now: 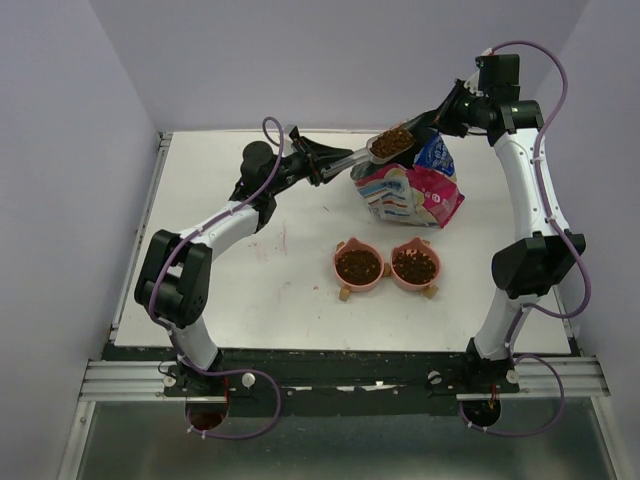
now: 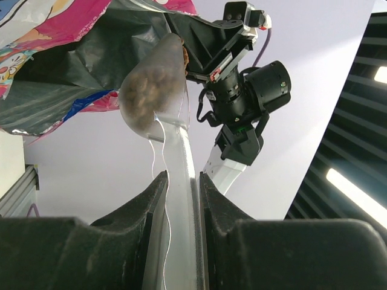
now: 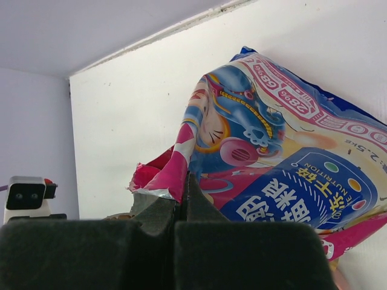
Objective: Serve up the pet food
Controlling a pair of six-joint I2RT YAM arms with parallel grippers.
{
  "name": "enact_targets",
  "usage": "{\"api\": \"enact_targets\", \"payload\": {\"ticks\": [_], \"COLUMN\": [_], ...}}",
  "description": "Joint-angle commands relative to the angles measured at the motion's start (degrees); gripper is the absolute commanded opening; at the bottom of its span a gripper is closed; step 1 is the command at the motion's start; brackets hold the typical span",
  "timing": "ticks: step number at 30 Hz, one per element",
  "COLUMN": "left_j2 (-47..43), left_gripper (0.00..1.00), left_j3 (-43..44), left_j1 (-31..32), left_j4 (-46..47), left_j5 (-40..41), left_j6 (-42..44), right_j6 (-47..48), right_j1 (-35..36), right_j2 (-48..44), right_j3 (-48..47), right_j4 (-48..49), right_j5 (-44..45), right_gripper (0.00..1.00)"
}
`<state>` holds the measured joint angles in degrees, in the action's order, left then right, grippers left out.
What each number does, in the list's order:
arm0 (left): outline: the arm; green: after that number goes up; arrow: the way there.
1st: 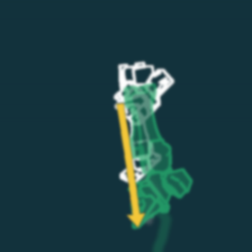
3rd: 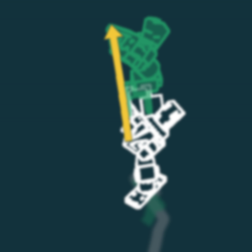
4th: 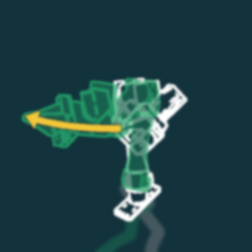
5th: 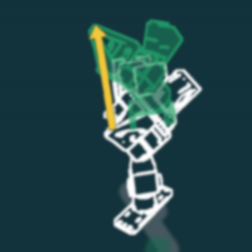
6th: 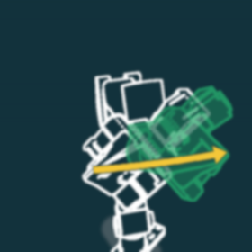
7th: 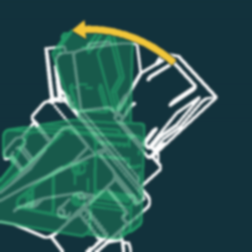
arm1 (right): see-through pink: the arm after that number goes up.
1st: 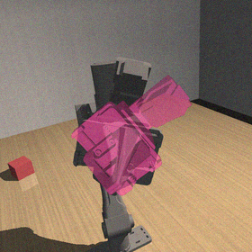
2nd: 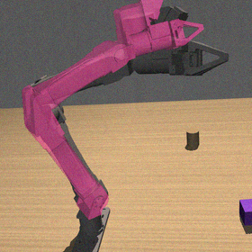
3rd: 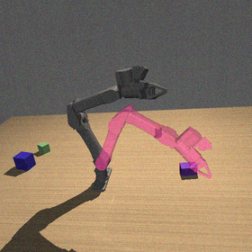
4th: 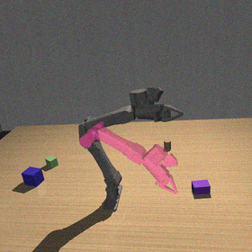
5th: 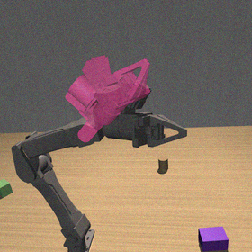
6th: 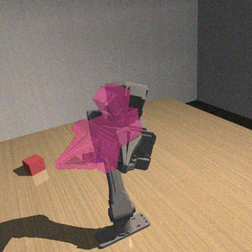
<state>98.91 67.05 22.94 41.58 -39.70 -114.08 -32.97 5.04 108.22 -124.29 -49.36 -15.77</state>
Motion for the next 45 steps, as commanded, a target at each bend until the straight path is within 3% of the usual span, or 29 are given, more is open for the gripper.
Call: {"api": "enact_targets", "payload": {"ticks": [1,33,45], "left_j2": [-2.8,-13.3,-15.5], "left_gripper": [0.0,0.0,0.0], "left_j3": [-0.1,-14.2,-21.3], "left_j1": [-0.2,0.0,3.2], "left_j4": [4.4,11.4,14.9], "left_j5": [-1.3,-3.7,-5.9], "left_j6": [-3.0,-6.4,-6.1], "right_j6": [-2.4,-2.1,-2.1], "right_j1": [-0.9,-2.0,-2.0], "right_j2": [-2.4,0.0,-0.9], "right_j3": [-5.7,-8.3,-6.9], "right_j4": [12.0,12.6,13.1], "right_j5": [-4.6,-3.6,-3.0], "right_gripper": [0.0,0.0,0.0]}}
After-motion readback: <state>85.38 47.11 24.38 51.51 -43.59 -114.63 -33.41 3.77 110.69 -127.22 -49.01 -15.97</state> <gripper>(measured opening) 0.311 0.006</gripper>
